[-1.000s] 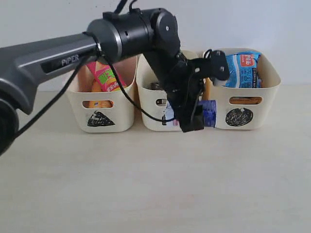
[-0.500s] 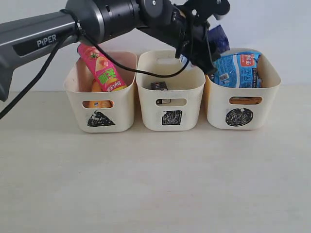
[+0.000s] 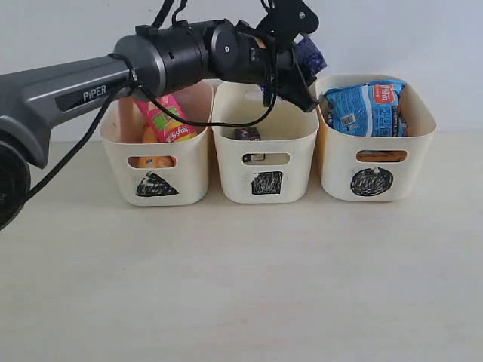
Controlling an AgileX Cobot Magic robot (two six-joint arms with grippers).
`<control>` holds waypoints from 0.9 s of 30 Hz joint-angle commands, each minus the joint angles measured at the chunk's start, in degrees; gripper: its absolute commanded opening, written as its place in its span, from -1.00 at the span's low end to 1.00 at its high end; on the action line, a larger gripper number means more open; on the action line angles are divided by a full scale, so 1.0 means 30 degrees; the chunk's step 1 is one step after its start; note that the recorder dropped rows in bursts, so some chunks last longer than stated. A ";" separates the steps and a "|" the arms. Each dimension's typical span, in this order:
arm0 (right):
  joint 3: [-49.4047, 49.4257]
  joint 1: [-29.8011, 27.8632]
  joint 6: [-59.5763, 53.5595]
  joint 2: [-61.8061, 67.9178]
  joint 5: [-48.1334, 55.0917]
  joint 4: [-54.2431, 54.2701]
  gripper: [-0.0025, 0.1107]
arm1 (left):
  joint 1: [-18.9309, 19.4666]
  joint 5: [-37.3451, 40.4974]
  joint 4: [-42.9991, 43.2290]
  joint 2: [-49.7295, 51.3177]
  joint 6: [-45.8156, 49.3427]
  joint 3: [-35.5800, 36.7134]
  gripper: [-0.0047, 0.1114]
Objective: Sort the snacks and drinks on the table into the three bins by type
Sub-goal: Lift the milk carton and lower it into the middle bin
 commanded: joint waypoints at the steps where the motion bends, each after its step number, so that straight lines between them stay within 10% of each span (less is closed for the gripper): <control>1: 0.0083 0.0032 0.0000 -0.0090 -0.0148 -0.0138 -0.96 | -0.0028 -0.0857 -0.0171 0.0167 -0.0228 -0.0089 -0.85; 11: 0.0083 0.0032 0.0000 -0.0090 -0.0148 -0.0138 -0.96 | -0.0028 -0.0075 -0.0171 0.0570 -0.0228 -0.0089 -0.80; 20: 0.0083 0.0032 0.0000 -0.0090 -0.0148 -0.0138 -0.96 | -0.0028 0.0264 -0.0171 0.0570 -0.0361 -0.0089 0.00; 27: 0.0083 0.0032 0.0000 -0.0090 -0.0148 -0.0138 -0.96 | -0.0028 0.0229 -0.0171 0.0570 -0.0841 -0.0089 0.21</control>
